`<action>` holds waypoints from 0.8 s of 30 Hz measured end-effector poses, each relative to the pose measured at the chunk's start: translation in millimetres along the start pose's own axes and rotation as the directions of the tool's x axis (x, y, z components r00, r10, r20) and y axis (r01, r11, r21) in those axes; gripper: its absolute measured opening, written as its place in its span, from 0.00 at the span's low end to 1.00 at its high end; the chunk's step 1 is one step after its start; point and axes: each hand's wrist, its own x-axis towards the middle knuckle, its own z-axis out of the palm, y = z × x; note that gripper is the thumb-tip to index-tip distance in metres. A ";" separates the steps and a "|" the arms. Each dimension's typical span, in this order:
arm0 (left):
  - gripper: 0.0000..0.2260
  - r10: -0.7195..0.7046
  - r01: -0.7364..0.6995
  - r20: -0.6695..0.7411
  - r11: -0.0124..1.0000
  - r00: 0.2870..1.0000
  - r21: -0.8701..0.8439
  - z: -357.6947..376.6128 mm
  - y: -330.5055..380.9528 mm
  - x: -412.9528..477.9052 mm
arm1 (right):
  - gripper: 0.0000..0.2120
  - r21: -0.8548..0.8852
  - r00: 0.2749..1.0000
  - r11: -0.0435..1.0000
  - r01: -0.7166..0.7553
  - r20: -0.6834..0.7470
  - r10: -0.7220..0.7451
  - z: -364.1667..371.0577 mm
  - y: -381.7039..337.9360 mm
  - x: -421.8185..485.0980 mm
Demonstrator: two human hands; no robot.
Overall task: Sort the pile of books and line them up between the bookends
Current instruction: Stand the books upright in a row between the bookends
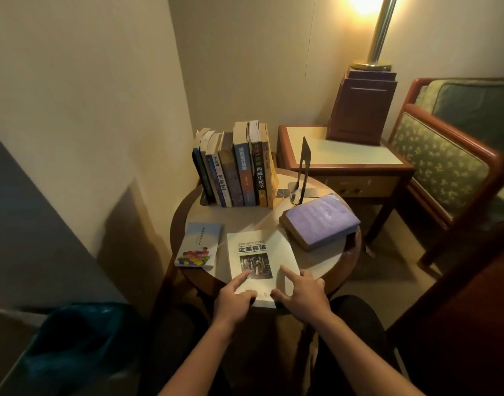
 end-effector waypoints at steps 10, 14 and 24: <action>0.30 0.054 -0.061 0.226 0.998 0.973 0.026 -19.4 13.6 9.2 | 0.36 0.104 0.996 0.994 0.016 0.087 -0.025 -10.3 2.0 -1.3; 0.32 0.079 -0.046 0.309 0.993 0.948 -0.111 -46.7 39.5 -6.6 | 0.37 0.428 0.975 0.903 -0.029 0.211 -0.069 -22.1 -4.0 -6.3; 0.27 0.041 0.022 0.605 0.995 0.795 -0.096 -128.9 92.3 -40.7 | 0.26 0.923 0.937 0.305 -0.233 0.297 -0.182 -40.2 -11.5 9.2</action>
